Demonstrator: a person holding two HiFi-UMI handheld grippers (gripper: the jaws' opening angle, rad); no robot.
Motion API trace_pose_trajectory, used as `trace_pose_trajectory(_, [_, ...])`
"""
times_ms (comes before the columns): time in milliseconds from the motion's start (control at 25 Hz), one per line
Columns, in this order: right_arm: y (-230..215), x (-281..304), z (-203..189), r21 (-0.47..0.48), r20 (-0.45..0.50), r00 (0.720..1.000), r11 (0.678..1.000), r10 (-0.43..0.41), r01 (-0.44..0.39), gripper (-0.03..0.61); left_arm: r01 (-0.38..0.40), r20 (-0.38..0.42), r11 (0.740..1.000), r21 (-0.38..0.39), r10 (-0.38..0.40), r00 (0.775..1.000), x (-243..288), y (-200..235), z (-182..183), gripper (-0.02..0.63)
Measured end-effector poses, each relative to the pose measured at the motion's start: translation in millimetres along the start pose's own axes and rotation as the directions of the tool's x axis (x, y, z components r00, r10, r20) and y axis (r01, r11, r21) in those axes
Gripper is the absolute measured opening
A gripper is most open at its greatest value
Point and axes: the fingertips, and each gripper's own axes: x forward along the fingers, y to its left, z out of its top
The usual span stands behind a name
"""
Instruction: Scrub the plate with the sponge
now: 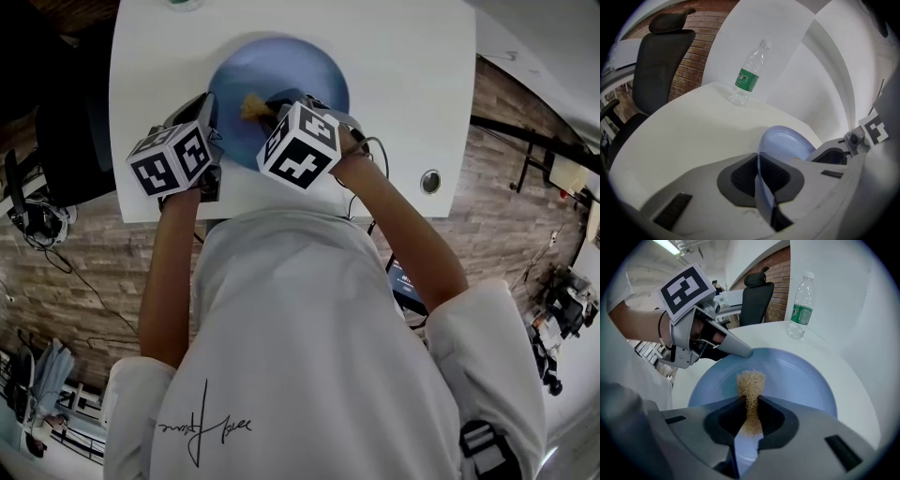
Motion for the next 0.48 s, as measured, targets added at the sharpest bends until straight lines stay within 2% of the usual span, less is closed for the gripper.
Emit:
trace_pose_trajectory(200, [11, -4, -8, -0.003, -0.013, 0.999, 0.999, 0.037, -0.037, 0.048, -0.015, -0.005, 1.0, 0.017, 0.016, 1.0, 0, 0, -2, 0.026])
trace_pose_trajectory(320, [18, -5, -11, 0.037, -0.002, 0.998, 0.997, 0.068, -0.068, 0.048, -0.033, -0.004, 0.999, 0.043, 0.033, 0.999, -3, 1, 0, 0.026])
trace_pose_trajectory(480, [24, -9, -17, 0.074, 0.009, 0.996, 0.993, 0.093, -0.093, 0.048, -0.032, 0.011, 0.999, 0.029, 0.032, 0.999, -9, 1, -1, 0.04])
